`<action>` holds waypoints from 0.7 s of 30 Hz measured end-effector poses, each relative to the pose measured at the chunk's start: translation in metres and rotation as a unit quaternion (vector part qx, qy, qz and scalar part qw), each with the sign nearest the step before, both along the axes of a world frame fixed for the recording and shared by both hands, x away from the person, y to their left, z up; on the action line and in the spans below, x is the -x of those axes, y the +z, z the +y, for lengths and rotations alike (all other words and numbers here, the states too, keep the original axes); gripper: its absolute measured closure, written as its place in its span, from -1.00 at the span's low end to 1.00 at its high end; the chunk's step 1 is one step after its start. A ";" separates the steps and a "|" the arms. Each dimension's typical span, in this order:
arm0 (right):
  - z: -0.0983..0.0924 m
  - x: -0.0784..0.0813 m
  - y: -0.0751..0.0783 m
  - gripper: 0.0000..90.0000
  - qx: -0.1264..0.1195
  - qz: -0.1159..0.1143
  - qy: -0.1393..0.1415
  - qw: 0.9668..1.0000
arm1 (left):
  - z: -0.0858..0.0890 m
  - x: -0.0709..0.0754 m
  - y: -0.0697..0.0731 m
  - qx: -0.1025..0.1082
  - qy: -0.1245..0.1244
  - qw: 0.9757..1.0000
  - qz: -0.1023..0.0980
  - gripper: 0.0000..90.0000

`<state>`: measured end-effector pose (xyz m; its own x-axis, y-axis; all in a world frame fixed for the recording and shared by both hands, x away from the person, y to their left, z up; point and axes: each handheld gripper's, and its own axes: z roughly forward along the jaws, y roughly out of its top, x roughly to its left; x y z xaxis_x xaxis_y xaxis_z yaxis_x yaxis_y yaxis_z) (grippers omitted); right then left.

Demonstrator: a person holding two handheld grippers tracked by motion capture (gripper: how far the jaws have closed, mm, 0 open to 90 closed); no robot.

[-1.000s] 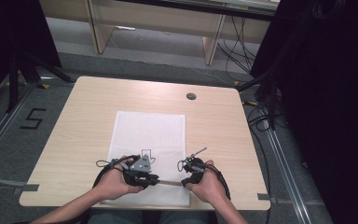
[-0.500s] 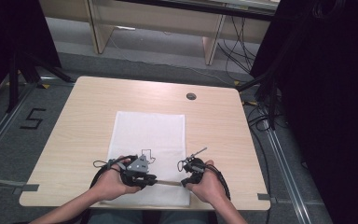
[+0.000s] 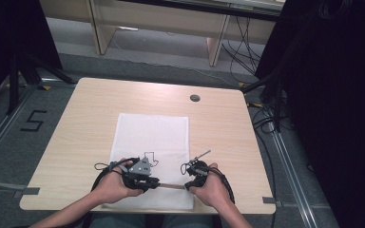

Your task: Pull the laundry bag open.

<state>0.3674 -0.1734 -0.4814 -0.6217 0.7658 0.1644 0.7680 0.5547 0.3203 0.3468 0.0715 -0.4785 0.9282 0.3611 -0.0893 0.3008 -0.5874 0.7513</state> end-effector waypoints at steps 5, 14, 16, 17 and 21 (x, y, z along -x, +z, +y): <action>0.000 0.001 0.000 1.00 -0.004 0.005 -0.007 1.000 | 0.003 0.000 0.000 0.002 0.001 1.000 0.005 0.81; 0.000 0.001 0.000 1.00 -0.003 0.005 -0.007 1.000 | 0.006 0.001 0.001 0.007 0.005 1.000 0.006 0.82; 0.000 0.001 0.000 1.00 -0.004 0.006 -0.007 1.000 | 0.007 -0.001 0.001 0.004 -0.004 1.000 -0.001 0.81; 0.000 0.000 0.000 1.00 -0.003 0.003 -0.005 1.000 | 0.007 -0.001 0.001 0.003 -0.002 1.000 0.001 0.81; -0.001 0.000 0.000 1.00 -0.006 0.004 -0.004 1.000 | 0.006 0.001 0.001 0.008 0.004 1.000 0.007 0.81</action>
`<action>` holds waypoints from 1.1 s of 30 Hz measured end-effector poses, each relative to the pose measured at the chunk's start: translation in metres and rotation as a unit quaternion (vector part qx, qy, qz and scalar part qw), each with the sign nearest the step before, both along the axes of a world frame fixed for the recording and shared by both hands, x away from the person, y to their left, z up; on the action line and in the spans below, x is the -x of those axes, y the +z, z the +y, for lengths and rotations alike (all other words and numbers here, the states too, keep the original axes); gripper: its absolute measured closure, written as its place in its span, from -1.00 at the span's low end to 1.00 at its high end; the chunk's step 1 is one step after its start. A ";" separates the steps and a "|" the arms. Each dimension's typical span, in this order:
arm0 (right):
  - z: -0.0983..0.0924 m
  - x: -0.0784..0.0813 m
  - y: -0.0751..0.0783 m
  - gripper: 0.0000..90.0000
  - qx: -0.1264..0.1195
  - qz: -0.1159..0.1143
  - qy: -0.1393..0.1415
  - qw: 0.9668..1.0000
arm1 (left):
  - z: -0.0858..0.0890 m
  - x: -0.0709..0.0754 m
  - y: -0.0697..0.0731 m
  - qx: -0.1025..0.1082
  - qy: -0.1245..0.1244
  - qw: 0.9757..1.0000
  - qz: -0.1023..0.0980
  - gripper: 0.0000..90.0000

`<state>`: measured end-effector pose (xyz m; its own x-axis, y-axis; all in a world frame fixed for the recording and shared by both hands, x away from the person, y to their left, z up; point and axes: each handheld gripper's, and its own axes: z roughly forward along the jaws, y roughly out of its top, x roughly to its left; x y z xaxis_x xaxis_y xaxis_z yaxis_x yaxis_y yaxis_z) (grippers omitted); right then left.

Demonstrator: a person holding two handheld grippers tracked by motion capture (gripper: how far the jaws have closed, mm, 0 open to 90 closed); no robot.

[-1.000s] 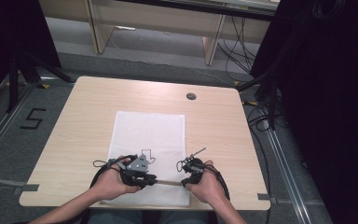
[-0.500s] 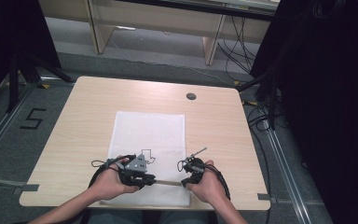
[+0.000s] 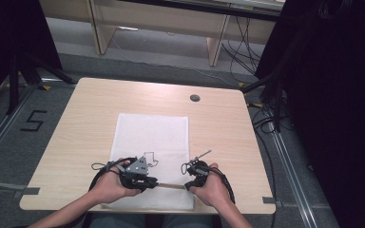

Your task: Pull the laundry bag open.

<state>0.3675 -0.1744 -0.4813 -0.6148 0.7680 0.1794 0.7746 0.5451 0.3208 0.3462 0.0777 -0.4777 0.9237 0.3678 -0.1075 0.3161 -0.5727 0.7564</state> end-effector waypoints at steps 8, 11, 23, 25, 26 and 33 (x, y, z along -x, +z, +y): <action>0.000 0.000 0.000 1.00 -0.001 0.002 -0.002 1.000 | 0.006 -0.001 0.001 0.000 0.002 1.000 -0.004 0.82; 0.000 0.000 0.000 1.00 0.000 0.003 -0.002 1.000 | 0.008 -0.002 0.001 -0.012 -0.006 1.000 -0.012 0.82; -0.001 -0.001 -0.001 1.00 0.002 -0.001 0.001 1.000 | 0.013 0.001 0.002 -0.004 0.000 1.000 -0.004 0.82; -0.001 -0.001 -0.001 1.00 0.002 -0.001 0.001 1.000 | 0.013 0.002 0.002 0.005 0.003 1.000 0.000 0.81; -0.001 -0.001 -0.001 1.00 0.003 -0.002 0.001 1.000 | 0.012 0.002 0.001 0.006 0.001 1.000 0.000 0.82; -0.001 -0.001 -0.001 1.00 0.002 -0.001 0.000 1.000 | 0.019 0.002 0.003 0.003 0.005 1.000 -0.003 0.81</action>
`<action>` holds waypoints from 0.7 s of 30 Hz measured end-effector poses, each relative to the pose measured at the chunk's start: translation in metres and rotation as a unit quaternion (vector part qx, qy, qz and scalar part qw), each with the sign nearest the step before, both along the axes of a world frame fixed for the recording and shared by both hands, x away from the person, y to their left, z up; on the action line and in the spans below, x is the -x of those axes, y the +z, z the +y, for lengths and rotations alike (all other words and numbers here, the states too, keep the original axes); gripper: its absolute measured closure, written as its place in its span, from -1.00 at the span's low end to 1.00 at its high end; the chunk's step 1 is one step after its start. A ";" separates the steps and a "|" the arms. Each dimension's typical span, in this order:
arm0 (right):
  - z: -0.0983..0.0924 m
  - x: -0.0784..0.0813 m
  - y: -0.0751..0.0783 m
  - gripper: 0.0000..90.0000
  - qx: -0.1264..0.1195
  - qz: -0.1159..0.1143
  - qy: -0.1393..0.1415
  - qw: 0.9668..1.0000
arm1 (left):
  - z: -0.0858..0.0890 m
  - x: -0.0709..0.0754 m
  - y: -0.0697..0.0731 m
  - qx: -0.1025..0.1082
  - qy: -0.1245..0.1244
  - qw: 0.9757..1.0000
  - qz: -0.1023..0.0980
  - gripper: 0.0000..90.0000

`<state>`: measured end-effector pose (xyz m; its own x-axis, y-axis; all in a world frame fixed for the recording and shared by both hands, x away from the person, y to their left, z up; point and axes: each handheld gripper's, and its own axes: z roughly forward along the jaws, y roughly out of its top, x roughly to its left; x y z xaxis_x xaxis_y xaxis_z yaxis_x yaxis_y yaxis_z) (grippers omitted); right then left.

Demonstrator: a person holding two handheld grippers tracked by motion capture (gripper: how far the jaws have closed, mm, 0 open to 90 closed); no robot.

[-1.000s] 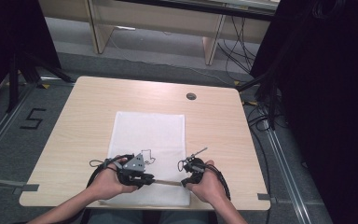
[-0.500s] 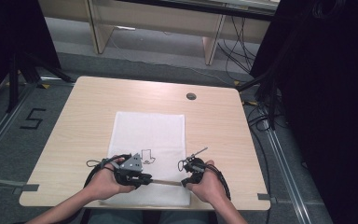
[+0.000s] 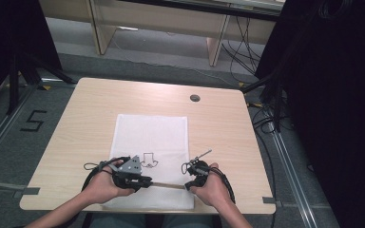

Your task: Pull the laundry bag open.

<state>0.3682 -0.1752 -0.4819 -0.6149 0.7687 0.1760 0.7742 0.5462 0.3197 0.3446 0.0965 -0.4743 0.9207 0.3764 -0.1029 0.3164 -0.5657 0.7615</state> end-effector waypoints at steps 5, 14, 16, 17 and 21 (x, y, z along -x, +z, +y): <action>0.001 0.001 0.001 1.00 0.000 0.008 -0.008 1.000 | 0.002 0.001 -0.001 -0.003 -0.001 1.000 -0.003 0.81; 0.001 0.001 0.001 1.00 -0.002 0.008 -0.010 1.000 | 0.006 0.000 0.000 -0.002 -0.005 1.000 -0.006 0.81; 0.000 0.000 0.000 1.00 0.000 0.001 -0.001 1.000 | 0.007 0.002 0.000 -0.006 0.003 1.000 -0.004 0.81; 0.000 0.000 0.000 1.00 0.000 0.000 -0.001 1.000 | 0.008 0.001 0.000 -0.006 0.002 1.000 -0.006 0.81; 0.001 0.001 0.001 1.00 0.000 0.010 -0.011 1.000 | 0.010 0.001 0.000 -0.005 0.002 1.000 -0.002 0.82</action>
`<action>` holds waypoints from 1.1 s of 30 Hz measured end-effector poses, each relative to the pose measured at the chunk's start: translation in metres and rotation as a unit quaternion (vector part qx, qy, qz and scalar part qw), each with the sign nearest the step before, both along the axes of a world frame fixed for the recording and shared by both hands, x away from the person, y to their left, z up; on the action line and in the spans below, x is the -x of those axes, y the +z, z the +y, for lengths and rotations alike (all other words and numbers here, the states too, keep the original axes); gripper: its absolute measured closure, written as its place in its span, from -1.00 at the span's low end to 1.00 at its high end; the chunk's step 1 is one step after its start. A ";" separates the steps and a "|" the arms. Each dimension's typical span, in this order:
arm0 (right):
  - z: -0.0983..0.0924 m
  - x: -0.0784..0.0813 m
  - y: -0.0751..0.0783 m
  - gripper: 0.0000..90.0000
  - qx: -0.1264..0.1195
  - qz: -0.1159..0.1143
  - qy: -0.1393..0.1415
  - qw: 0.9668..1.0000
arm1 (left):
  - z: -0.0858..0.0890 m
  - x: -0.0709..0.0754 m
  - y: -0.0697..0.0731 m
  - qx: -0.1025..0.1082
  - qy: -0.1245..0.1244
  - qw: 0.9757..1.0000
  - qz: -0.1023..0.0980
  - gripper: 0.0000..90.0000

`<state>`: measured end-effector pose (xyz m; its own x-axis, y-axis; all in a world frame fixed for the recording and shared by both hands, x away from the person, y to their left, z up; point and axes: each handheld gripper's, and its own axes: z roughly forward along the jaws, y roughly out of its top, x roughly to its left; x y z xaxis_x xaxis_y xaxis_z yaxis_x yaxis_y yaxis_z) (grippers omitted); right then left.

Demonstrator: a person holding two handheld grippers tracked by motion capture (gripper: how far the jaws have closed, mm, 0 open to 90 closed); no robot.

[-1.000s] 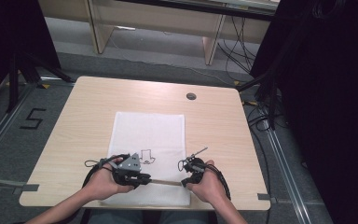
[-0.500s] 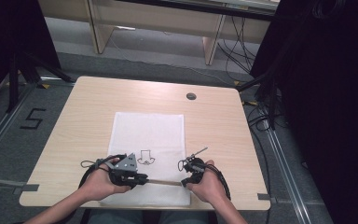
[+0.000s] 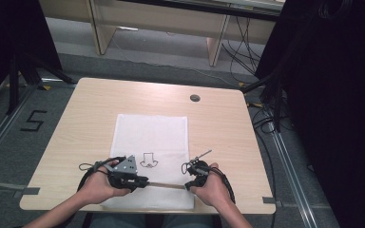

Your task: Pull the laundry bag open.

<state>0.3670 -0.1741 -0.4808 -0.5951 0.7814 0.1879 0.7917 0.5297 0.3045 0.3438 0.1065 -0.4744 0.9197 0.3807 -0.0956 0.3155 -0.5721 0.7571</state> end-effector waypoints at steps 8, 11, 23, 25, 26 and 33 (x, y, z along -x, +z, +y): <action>-0.001 -0.001 0.000 1.00 -0.001 -0.004 0.004 1.000 | 0.000 0.001 0.000 0.003 0.003 1.000 0.000 0.82; -0.001 -0.001 -0.001 1.00 -0.001 -0.008 0.008 1.000 | 0.004 0.000 0.001 -0.003 0.004 1.000 -0.004 0.82; -0.001 -0.001 -0.001 1.00 0.001 -0.008 0.007 1.000 | 0.007 0.000 0.001 0.000 0.001 1.000 -0.003 0.81; -0.001 -0.001 -0.001 1.00 0.000 -0.009 0.008 1.000 | 0.007 0.000 0.001 0.000 0.001 1.000 -0.003 0.81; -0.001 -0.001 -0.001 1.00 0.000 -0.008 0.009 1.000 | 0.007 0.000 0.001 0.000 0.001 1.000 -0.003 0.81; -0.001 -0.001 0.000 1.00 0.000 -0.005 0.005 1.000 | 0.007 0.001 0.000 0.005 0.003 1.000 0.001 0.82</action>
